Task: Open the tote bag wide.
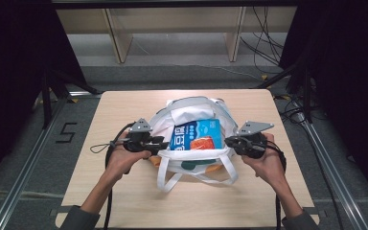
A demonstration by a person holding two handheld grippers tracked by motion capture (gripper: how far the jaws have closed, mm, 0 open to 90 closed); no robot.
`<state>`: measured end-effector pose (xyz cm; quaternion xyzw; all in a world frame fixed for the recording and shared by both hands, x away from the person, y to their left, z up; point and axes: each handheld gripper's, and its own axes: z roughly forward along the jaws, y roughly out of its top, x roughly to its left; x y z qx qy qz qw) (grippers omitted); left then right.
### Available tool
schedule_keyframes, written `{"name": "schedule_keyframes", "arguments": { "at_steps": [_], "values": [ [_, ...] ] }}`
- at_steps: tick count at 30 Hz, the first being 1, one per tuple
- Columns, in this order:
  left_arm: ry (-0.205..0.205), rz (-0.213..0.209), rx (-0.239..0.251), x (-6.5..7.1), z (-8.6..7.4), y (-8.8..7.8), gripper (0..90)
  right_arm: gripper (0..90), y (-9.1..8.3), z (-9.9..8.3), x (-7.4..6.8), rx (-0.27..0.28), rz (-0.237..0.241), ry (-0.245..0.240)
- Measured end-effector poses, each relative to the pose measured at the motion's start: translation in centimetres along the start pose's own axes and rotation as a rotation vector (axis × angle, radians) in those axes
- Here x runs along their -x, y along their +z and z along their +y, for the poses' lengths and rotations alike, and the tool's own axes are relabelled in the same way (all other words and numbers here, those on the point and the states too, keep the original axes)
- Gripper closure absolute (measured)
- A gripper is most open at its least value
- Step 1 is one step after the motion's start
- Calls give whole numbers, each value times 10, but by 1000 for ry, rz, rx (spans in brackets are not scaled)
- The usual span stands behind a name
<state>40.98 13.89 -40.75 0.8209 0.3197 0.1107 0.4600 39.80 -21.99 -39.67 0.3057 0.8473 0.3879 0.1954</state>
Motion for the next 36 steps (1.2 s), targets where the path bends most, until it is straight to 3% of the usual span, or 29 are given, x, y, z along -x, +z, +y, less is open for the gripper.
{"name": "schedule_keyframes", "arguments": {
  "at_steps": [1,2,3,6,7,10,13,15,16,17,22,24,25,29,31,32,36],
  "values": [
    [24,-7,-4,0,-2,-3,639,854,0,-1,2,8,-8,-6],
    [-7,-6,8,3,-4,-3,629,851,-1,-1,2,6,-2,13],
    [-12,-21,21,3,-5,-4,614,844,-2,-2,1,1,3,28],
    [-9,-19,10,4,-7,-5,613,825,-2,-3,4,8,14,10],
    [-17,-20,19,4,-8,-6,604,811,-4,-5,2,14,4,48],
    [-16,-23,15,4,-9,-6,581,784,-5,-6,4,28,-5,31],
    [-19,-18,23,5,-8,-8,560,766,-7,-7,2,21,2,60],
    [-20,-25,31,5,-8,-9,545,757,-8,-6,4,36,0,46],
    [-24,-18,34,6,-9,-10,540,752,-8,-6,2,31,4,68],
    [-24,-18,34,6,-9,-10,535,747,-8,-6,5,45,4,38],
    [-10,-26,25,8,-9,-12,491,712,-9,-6,4,60,2,26],
    [-7,-20,28,10,-10,-12,474,701,-11,-6,3,54,7,42],
    [0,-21,33,11,-10,-14,470,648,-13,-6,2,60,-1,47],
    [3,-17,38,10,-11,-18,431,595,-15,-7,3,77,-21,58],
    [-13,-9,54,11,-13,-21,402,533,-18,-7,2,73,-17,98],
    [-13,-9,54,11,-13,-21,390,519,-18,-8,3,96,-33,78],
    [-13,-6,50,10,-15,-26,360,491,-20,-9,3,89,-31,88]
  ]
}}
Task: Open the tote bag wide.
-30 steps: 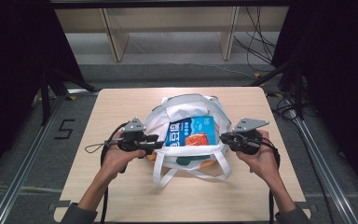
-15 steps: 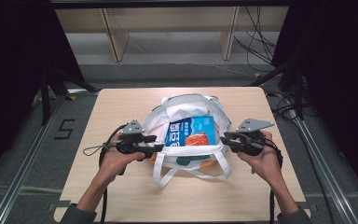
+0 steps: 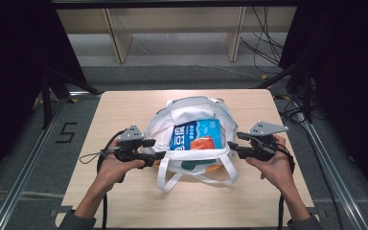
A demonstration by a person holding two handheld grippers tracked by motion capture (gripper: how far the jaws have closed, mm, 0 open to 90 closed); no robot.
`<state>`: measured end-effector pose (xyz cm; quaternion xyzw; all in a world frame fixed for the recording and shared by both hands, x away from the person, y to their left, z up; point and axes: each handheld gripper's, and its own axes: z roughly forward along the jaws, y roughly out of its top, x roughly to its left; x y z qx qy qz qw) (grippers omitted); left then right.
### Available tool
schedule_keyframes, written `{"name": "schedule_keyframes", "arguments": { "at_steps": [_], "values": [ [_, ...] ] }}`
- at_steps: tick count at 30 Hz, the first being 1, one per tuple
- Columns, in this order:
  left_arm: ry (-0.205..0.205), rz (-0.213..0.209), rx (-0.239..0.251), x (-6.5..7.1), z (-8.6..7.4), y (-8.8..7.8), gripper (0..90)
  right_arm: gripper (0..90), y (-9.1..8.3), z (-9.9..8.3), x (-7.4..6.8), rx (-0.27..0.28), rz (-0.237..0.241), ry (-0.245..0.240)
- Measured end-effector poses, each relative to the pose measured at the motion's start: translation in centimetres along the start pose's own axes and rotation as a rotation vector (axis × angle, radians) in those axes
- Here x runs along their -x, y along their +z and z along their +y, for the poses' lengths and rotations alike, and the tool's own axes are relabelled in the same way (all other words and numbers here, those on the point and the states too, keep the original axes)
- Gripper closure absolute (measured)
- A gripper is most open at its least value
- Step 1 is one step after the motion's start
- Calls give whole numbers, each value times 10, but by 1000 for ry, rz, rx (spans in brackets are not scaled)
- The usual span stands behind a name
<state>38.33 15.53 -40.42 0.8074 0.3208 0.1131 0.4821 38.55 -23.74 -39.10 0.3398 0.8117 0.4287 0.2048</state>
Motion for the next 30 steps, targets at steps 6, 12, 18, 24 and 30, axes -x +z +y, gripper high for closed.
{"name": "schedule_keyframes", "arguments": {
  "at_steps": [6,12,18,24,30],
  "values": [
    [-14,-3,-3,-3,-3,-3,319,442,-2,-3,0,-10,-7,5],
    [-35,10,-9,-5,-7,-4,291,383,-4,-7,-2,-13,-22,32],
    [-44,18,-3,-5,-10,-6,280,370,-4,-10,-2,-15,-26,42],
    [-55,17,-2,-4,-15,-11,275,360,-6,-14,-3,-13,-23,13],
    [-51,14,0,-3,-20,-14,272,353,-9,-18,-5,-26,-18,29]
  ]
}}
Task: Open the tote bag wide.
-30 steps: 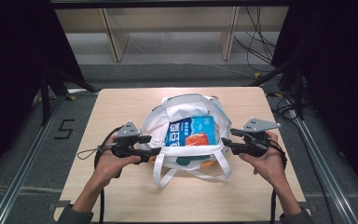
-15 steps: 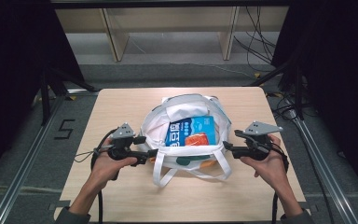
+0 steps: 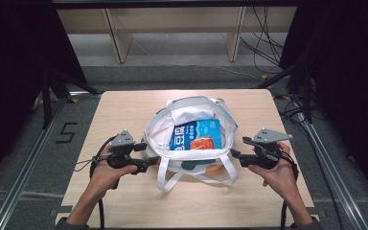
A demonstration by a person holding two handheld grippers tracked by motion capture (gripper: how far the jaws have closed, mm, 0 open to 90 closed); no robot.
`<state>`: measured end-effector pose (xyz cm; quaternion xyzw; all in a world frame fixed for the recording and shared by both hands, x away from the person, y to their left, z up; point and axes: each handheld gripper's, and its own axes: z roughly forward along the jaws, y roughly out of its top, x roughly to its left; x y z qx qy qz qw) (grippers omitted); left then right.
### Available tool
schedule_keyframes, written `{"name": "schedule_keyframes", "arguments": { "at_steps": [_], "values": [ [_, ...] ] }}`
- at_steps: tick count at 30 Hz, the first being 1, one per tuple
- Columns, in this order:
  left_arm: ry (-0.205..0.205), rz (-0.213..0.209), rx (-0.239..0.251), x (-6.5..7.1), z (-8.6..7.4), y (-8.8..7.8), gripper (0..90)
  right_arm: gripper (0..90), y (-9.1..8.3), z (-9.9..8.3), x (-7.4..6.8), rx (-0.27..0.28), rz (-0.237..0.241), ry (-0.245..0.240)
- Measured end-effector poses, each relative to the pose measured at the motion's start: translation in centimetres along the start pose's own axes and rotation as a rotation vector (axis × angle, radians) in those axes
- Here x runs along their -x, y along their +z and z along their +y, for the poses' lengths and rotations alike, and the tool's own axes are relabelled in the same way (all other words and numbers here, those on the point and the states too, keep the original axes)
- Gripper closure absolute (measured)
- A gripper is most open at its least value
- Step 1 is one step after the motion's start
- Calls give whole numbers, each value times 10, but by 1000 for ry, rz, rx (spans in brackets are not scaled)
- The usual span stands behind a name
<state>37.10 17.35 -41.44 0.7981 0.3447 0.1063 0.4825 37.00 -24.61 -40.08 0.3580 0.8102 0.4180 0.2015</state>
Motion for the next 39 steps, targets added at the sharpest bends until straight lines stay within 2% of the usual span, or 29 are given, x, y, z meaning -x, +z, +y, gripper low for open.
{"name": "schedule_keyframes", "arguments": {
  "at_steps": [3,4,5,6,8,10,12,13,14,15,16,18,19,23,24,27,30,34,35,37,38,39],
  "values": [
    [2,5,-1,2,-4,0,269,344,-1,-4,-2,9,-3,7],
    [3,-6,-2,1,-6,0,267,341,-3,-6,-4,3,-1,24],
    [-4,-9,-5,2,-8,0,266,338,-2,-7,-2,16,-1,-1],
    [1,-14,-9,2,-9,-1,266,338,-2,-7,-2,16,-1,-1],
    [0,-9,-4,6,-14,-1,264,334,-4,-12,-2,15,-1,6],
    [4,-22,-18,6,-15,-2,263,333,-6,-16,-5,10,-4,35],
    [1,-12,-7,9,-17,-3,262,332,-6,-17,-5,6,-3,35],
    [9,-23,-15,10,-19,-5,261,331,-6,-21,-5,17,-7,35],
    [3,-15,0,12,-21,-5,260,330,-6,-21,-3,11,1,18],
    [14,-19,-14,12,-21,-6,260,330,-6,-23,-5,21,-9,32],
    [11,-27,-11,13,-23,-6,260,329,-7,-23,-5,11,-1,23],
    [13,-20,-5,15,-25,-6,258,328,-8,-26,-8,10,-4,49],
    [0,-20,-2,16,-25,-6,259,327,-8,-26,-8,3,4,40],
    [6,-22,-5,17,-30,-7,258,324,-8,-30,-8,7,5,29],
    [8,-20,-4,17,-31,-8,258,323,-8,-32,-11,7,1,48],
    [3,-27,1,18,-35,-8,258,318,-8,-36,-9,14,1,29],
    [2,-28,4,19,-41,-8,258,313,-9,-40,-10,11,2,44],
    [9,-26,1,19,-46,-9,257,312,-11,-44,-11,16,-4,41],
    [6,-23,-3,19,-49,-10,257,310,-13,-47,-14,11,-2,70],
    [3,-23,6,20,-51,-10,257,310,-14,-49,-13,13,-3,57],
    [-4,-26,-2,20,-52,-11,257,310,-14,-51,-14,11,-3,67],
    [-13,-24,3,21,-53,-11,257,310,-15,-53,-14,13,-4,46]
  ]
}}
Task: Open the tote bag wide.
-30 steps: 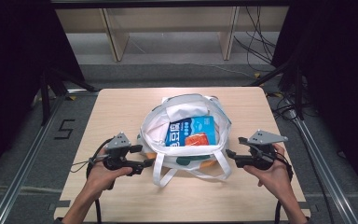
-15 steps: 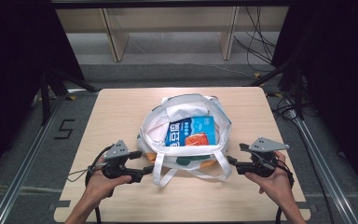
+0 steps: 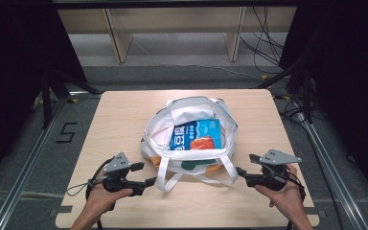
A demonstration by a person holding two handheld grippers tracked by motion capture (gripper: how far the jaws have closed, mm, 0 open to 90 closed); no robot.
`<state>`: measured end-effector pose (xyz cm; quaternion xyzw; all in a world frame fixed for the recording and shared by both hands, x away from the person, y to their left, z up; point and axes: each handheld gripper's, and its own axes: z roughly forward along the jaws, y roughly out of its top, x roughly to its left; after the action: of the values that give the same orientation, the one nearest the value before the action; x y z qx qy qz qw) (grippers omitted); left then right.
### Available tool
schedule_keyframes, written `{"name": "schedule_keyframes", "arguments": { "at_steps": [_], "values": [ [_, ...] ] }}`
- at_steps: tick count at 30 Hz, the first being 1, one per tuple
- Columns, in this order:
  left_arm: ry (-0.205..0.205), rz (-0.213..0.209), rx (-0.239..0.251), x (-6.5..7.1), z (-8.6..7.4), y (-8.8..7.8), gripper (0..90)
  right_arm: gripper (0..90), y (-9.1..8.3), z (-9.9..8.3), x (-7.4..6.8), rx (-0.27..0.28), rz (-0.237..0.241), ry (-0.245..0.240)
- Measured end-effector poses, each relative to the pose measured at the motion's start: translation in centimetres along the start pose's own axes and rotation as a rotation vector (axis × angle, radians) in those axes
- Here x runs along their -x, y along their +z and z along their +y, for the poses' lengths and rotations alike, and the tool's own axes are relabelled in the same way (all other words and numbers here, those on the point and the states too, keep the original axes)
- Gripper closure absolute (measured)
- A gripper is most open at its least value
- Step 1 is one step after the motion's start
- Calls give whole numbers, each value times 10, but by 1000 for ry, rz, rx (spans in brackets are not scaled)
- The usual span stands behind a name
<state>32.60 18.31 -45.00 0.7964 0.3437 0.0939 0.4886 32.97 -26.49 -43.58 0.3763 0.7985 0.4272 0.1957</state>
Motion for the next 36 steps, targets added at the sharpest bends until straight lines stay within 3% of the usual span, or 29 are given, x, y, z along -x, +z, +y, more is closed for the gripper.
{"name": "schedule_keyframes", "arguments": {
  "at_steps": [1,3,4,8,13,17,19,20,23,25,28,30,33,34,36],
  "values": [
    [-6,-6,3,2,-2,0,257,310,-1,-1,-2,-1,2,15],
    [-6,3,8,3,-4,-1,257,310,-2,-2,0,-2,4,2],
    [17,-5,7,2,-6,-1,257,310,-3,-4,0,17,1,-9],
    [11,10,-11,2,-11,-5,256,310,-8,-10,-4,13,6,27],
    [0,4,7,3,-17,-8,256,310,-11,-18,-9,2,15,49],
    [-6,17,-7,5,-26,-9,252,310,-8,-32,-12,-12,15,-1],
    [-4,21,-8,6,-29,-10,244,310,-9,-36,-16,-28,14,23],
    [13,32,-22,6,-31,-12,243,310,-8,-38,-15,-17,12,-14],
    [5,33,-14,7,-34,-12,243,310,-8,-41,-18,-23,24,-2],
    [22,46,-29,6,-37,-14,233,309,-8,-44,-20,-26,25,-7],
    [11,39,-20,8,-46,-15,219,294,-9,-53,-26,-38,43,16],
    [-17,47,-17,12,-49,-14,215,290,-9,-57,-26,-56,44,2],
    [7,49,-34,15,-52,-15,215,287,-9,-60,-29,-68,64,26],
    [22,52,-26,18,-54,-14,214,276,-9,-62,-27,-65,50,-5],
    [33,59,-44,20,-55,-16,214,276,-9,-64,-27,-67,47,-8]
  ]
}}
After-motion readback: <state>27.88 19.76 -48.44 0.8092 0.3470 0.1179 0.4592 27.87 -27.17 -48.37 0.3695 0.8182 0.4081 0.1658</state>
